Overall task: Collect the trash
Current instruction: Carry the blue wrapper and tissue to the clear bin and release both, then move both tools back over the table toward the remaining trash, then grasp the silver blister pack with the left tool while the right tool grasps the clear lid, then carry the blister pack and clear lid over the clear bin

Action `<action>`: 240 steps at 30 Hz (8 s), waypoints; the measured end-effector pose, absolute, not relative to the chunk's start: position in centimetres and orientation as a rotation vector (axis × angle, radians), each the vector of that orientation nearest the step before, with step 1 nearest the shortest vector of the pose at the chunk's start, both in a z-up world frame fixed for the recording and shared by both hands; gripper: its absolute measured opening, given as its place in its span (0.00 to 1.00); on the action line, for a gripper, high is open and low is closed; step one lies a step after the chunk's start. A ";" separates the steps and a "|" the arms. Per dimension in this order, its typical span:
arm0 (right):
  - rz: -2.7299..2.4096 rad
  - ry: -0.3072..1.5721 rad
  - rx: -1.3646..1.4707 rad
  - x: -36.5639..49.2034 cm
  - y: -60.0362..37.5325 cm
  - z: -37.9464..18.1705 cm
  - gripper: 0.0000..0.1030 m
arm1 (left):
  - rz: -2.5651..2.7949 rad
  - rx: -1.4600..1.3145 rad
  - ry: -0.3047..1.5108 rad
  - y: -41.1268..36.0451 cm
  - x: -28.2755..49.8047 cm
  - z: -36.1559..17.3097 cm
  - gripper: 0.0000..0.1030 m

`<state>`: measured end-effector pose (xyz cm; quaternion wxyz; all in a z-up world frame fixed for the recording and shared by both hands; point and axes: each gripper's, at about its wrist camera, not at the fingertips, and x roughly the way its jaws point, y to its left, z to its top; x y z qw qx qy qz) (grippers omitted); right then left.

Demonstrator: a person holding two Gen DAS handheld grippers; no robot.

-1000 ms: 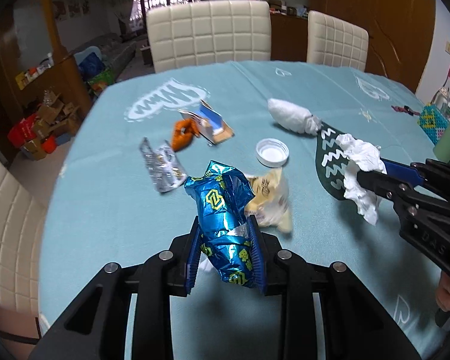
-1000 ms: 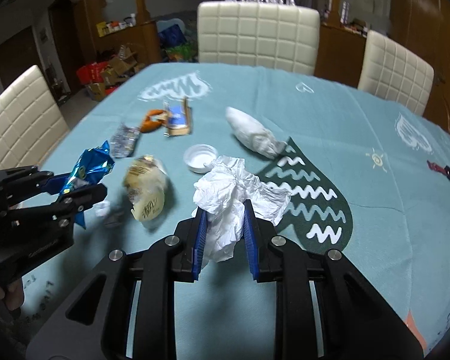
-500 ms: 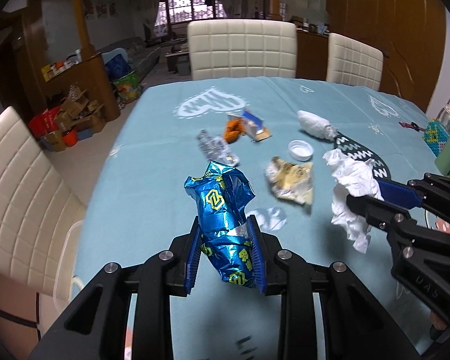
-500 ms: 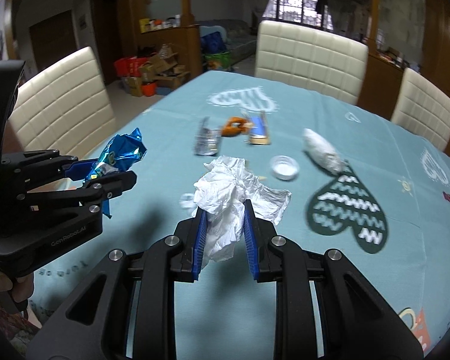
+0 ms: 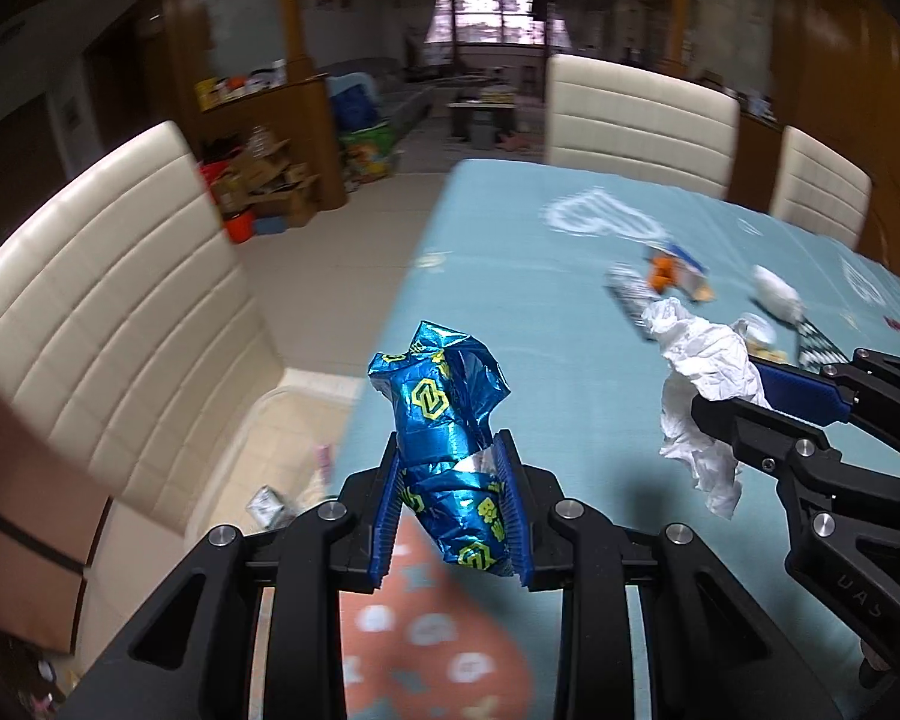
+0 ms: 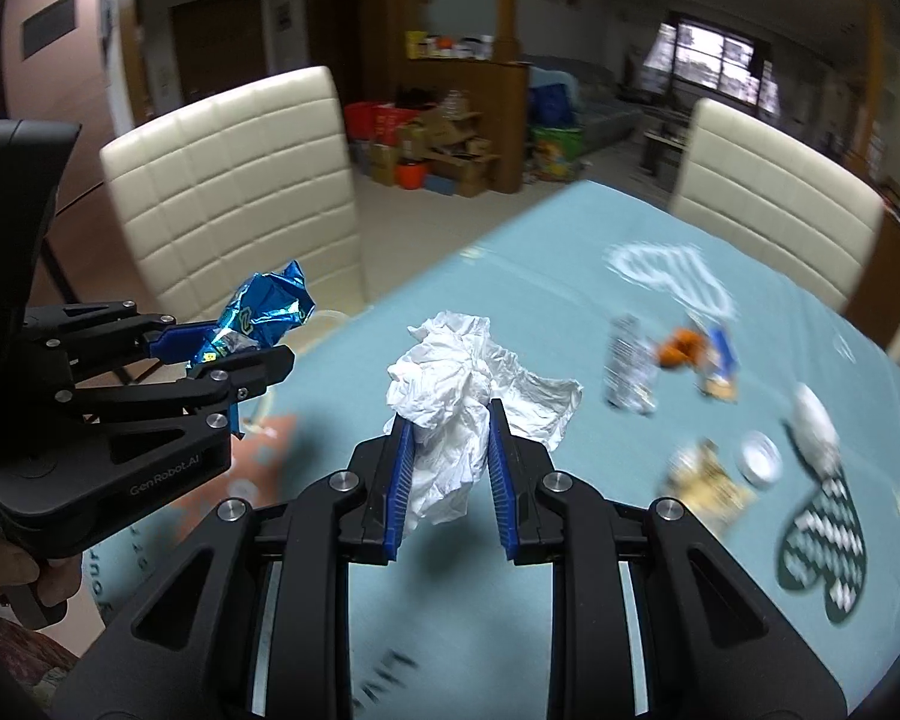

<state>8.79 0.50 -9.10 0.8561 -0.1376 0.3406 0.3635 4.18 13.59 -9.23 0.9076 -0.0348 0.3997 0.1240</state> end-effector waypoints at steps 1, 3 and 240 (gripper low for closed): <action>0.785 0.712 -0.299 8.8 1.6 -9.1 0.25 | 0.275 -0.080 0.826 14.5 4.0 -9.3 0.28; 0.818 0.706 -0.312 8.9 3.3 -9.1 0.25 | 0.311 -0.096 0.827 16.2 3.8 -9.4 0.28; 1.063 0.739 -0.371 12.7 18.7 -10.9 0.41 | 0.583 -0.197 0.854 28.8 4.7 -11.3 0.35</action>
